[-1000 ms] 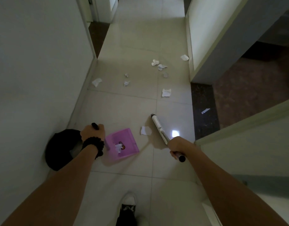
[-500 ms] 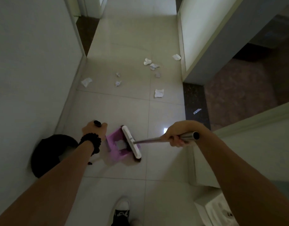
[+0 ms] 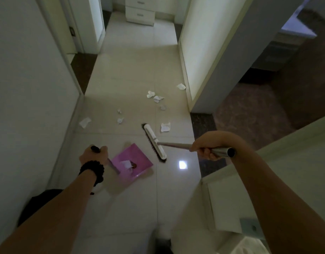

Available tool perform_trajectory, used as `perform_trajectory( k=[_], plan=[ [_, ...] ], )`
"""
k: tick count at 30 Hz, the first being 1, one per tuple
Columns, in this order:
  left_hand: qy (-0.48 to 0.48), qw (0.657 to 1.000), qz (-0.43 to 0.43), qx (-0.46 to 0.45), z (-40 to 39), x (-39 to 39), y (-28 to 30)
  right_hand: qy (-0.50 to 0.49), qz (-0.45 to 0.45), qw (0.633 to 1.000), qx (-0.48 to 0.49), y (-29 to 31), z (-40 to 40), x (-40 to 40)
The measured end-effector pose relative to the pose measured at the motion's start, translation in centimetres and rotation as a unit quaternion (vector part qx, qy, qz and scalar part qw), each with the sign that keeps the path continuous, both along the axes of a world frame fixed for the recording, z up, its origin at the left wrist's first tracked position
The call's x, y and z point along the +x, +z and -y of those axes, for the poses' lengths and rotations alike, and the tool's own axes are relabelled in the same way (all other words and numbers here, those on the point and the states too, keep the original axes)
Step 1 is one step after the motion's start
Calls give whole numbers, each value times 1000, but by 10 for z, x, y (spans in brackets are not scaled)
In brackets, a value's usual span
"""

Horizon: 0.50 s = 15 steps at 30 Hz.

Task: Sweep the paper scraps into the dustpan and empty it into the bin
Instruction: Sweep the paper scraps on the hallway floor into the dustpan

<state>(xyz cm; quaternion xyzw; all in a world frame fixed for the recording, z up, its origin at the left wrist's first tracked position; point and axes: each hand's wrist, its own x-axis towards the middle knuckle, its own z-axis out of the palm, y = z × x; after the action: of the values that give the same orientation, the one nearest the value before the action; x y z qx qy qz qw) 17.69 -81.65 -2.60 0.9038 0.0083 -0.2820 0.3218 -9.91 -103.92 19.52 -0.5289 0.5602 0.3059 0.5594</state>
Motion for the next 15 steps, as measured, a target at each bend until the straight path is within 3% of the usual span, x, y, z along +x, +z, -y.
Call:
perform_trajectory(
  k=[7,15],
  plan=[
    [-38,999,23,-6,88,-22,56,-100,47,991,-77,-31,64,-41],
    [-98,995,33,-13,229,-40,48,-188,30,974,-124,-57,185,-73]
  ],
)
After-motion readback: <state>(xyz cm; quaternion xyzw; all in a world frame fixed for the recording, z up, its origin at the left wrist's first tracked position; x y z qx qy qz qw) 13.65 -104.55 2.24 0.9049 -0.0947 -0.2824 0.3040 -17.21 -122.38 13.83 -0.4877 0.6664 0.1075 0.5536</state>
